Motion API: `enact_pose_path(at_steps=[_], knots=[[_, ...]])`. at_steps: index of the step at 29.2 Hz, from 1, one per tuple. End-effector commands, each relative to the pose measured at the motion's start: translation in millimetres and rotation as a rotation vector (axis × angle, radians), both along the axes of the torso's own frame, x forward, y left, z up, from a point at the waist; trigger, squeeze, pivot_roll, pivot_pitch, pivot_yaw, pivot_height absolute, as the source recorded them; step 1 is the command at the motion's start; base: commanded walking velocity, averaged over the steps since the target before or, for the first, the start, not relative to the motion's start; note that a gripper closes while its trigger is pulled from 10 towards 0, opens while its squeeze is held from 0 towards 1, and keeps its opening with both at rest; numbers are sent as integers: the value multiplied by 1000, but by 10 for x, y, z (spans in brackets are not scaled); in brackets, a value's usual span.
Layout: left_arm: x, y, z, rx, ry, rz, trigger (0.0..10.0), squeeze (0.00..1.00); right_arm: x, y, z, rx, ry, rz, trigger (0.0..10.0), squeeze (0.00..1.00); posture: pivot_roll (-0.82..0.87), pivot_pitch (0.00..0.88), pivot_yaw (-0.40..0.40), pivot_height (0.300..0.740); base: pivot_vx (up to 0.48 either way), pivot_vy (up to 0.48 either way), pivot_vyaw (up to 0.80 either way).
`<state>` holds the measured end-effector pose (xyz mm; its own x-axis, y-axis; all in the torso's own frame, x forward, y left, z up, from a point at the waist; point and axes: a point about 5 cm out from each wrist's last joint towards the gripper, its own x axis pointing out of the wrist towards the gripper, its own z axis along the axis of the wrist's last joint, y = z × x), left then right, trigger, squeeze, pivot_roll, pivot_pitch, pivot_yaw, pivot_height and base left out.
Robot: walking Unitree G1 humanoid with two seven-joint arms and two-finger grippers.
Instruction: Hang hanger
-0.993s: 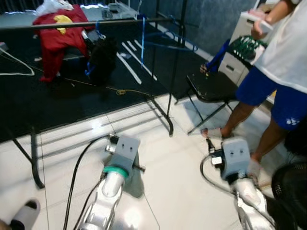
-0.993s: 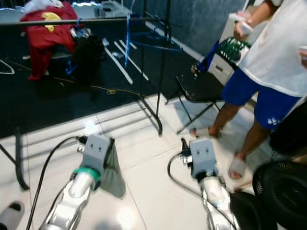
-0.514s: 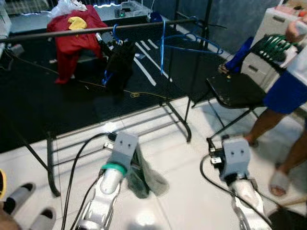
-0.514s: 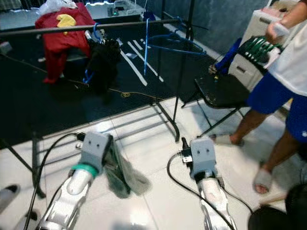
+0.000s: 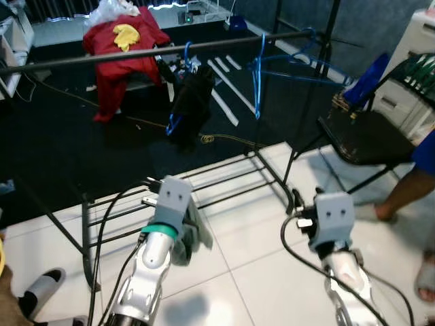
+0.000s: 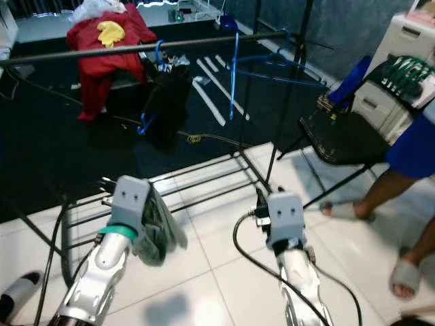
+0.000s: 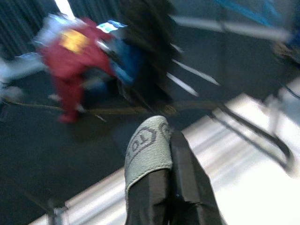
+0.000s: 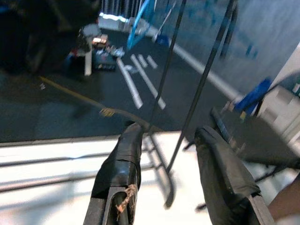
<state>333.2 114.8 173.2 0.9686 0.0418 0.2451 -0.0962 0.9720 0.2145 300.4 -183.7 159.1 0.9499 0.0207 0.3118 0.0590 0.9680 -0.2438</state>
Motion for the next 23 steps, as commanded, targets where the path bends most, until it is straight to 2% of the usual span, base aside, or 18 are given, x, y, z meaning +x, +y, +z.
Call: enact_pose_path(at_steps=[1, 2, 3, 5, 9, 12, 16, 19, 22, 23], knots=[[-10, 249, 79, -16, -34, 155, 10000, 0, -5, 76, 108, -5, -45, 17, 10000, 0, -250, 134, 78, 740, 480, 0, 0], [-2, 334, 133, -30, -48, 222, 10000, 0, 1, 88, 161, -7, -62, 22, 10000, 0, -250, 134, 78, 740, 480, 0, 0], [-2, 334, 133, -30, -48, 222, 10000, 0, 1, 88, 161, -7, -62, 22, 10000, 0, -250, 134, 78, 740, 480, 0, 0], [8, 471, 297, -30, -99, 320, 10000, 0, 21, 115, 262, -2, -92, 37, 10000, 0, -241, 133, 75, 740, 480, 0, 0], [18, 507, 437, -33, -139, 340, 10000, 0, 35, 146, 317, 2, -108, 51, 10000, 0, -241, 133, 75, 740, 480, 0, 0], [18, 456, 498, -19, -166, 312, 10000, 0, 34, 168, 330, 0, -111, 56, 10000, 0, -236, 132, 72, 740, 404, 0, 0], [-16, 280, 499, 23, -181, 205, 10000, 0, 15, 168, 358, -9, -118, 60, 10000, 0, -243, 133, 77, 740, 402, 0, 0], [-23, 256, 497, 31, -183, 186, 10000, 0, 12, 160, 363, -10, -119, 59, 10000, 0, -243, 133, 77, 740, 401, 0, 0], [-60, 95, 395, 64, -131, -11, 10000, 0, -5, 124, 357, -20, -113, 50, 10000, 0, -246, 134, 82, 740, 341, 0, 0], [-60, 95, 395, 64, -131, -11, 10000, 0, -5, 124, 357, -20, -113, 50, 10000, 0, -246, 134, 82, 740, 319, 0, 0]])
